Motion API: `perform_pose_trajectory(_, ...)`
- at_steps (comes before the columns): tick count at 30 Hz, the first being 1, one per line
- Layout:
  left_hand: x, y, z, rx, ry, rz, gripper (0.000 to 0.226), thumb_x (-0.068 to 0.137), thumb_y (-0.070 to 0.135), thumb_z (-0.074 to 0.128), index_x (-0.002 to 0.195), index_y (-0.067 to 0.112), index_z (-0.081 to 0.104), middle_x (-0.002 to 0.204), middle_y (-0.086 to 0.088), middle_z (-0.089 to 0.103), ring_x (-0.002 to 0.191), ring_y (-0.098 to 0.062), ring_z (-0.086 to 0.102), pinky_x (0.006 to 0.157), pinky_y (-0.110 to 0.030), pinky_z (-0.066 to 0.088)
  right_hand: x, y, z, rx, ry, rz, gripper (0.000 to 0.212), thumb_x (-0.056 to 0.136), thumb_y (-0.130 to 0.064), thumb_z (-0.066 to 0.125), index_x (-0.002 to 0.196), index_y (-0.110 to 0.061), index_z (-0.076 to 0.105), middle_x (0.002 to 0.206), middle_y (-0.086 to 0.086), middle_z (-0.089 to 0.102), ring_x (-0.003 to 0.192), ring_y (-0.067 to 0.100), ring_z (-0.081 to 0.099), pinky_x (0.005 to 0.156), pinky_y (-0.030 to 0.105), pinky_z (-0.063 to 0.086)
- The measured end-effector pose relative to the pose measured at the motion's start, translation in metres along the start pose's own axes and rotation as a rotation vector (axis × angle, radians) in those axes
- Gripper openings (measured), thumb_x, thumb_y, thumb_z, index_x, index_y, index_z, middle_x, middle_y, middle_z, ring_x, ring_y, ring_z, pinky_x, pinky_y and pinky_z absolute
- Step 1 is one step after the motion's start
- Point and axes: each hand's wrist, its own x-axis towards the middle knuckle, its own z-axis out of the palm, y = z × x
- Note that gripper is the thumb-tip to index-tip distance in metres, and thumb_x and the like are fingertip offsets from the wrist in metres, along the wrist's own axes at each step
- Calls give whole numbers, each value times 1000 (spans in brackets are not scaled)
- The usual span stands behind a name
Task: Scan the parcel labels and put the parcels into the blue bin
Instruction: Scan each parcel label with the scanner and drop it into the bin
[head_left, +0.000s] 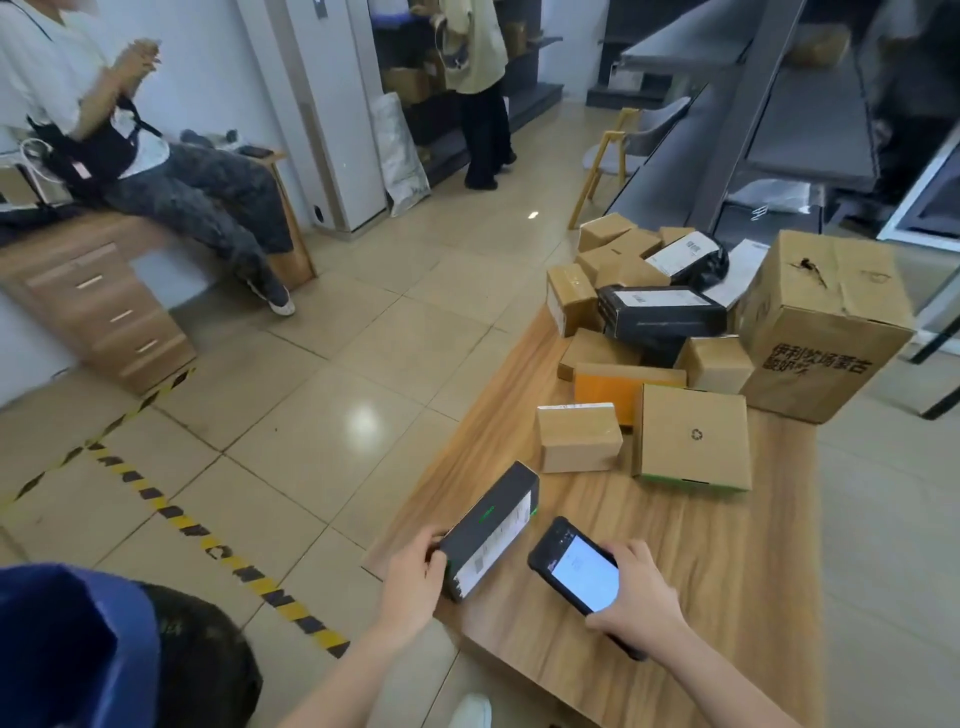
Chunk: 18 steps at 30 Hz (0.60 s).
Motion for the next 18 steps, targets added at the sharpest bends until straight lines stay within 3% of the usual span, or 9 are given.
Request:
perform_pose_trajectory(2,4,-1,2,62,62,70,32,96,12,47,118,33,58,110,28,56,107,-1,56,87,-16,43,0,-1,-1,0,8,4,89,54,-41,77,133,-25,39,118,-9,33,96,7,45,87,32,44)
perform_pose_trajectory(4,8,1,6,131,77,146,30,95,31,52,125,37,54,120,27,47,112,2,48,92,-22,42,0,-3,-2,2,14,9,90,54,-41,77,134,-25,39,119,-9,34,98,7,46,88,32,45)
perform_pose_trajectory(7,14,2,13,312,-40,223,52,86,50,57,135,39,45,130,23,39,118,1,38,92,-21,40,0,-3,-4,8,23,16,92,54,-41,77,136,-26,38,122,-10,33,98,6,44,91,34,45)
perform_pose_trajectory(12,23,-4,10,220,-134,181,56,95,37,54,147,35,34,121,18,44,106,0,45,79,-11,36,-3,1,-5,9,26,22,93,52,-40,77,135,-28,37,115,-13,31,95,4,40,91,33,43)
perform_pose_trajectory(18,39,-20,0,193,-226,131,37,99,30,49,134,23,55,121,11,44,115,-8,50,90,-18,37,-3,-3,-4,-2,9,38,96,52,-39,76,138,-29,36,112,-14,28,94,5,42,90,32,42)
